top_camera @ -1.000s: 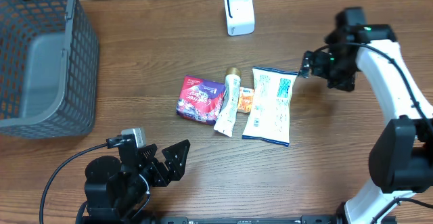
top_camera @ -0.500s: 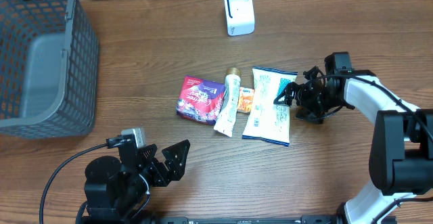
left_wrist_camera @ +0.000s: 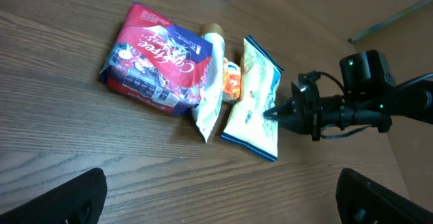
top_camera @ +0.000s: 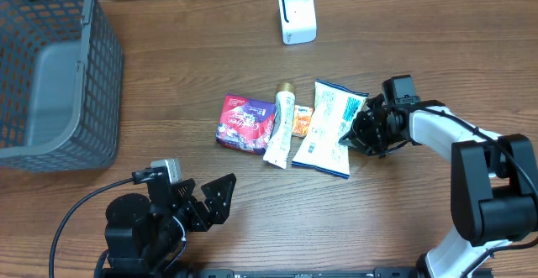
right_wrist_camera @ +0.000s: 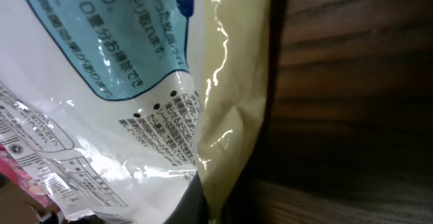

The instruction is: Scan the item barcode

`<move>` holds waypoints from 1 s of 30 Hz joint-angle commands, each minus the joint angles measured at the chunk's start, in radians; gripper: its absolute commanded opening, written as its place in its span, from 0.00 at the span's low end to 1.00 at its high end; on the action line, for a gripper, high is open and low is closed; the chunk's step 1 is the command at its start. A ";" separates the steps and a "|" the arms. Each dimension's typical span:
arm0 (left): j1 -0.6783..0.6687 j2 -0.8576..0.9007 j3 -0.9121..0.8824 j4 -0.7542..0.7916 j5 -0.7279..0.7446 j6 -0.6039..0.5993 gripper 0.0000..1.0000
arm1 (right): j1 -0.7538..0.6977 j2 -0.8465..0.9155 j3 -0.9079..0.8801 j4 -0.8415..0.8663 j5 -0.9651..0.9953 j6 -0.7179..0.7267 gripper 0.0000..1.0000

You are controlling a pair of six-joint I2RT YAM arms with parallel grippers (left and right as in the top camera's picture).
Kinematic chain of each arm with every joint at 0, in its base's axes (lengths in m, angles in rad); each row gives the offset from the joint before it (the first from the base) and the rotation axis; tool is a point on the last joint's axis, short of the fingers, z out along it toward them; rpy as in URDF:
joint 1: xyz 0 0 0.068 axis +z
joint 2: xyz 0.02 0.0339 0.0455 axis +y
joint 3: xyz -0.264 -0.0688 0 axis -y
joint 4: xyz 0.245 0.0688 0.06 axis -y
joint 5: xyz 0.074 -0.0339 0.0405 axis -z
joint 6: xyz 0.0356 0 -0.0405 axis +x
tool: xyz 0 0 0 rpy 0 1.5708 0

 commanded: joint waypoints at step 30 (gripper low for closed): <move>0.005 -0.006 0.006 0.003 0.007 -0.010 1.00 | 0.302 0.079 0.647 -0.661 0.672 -0.031 0.04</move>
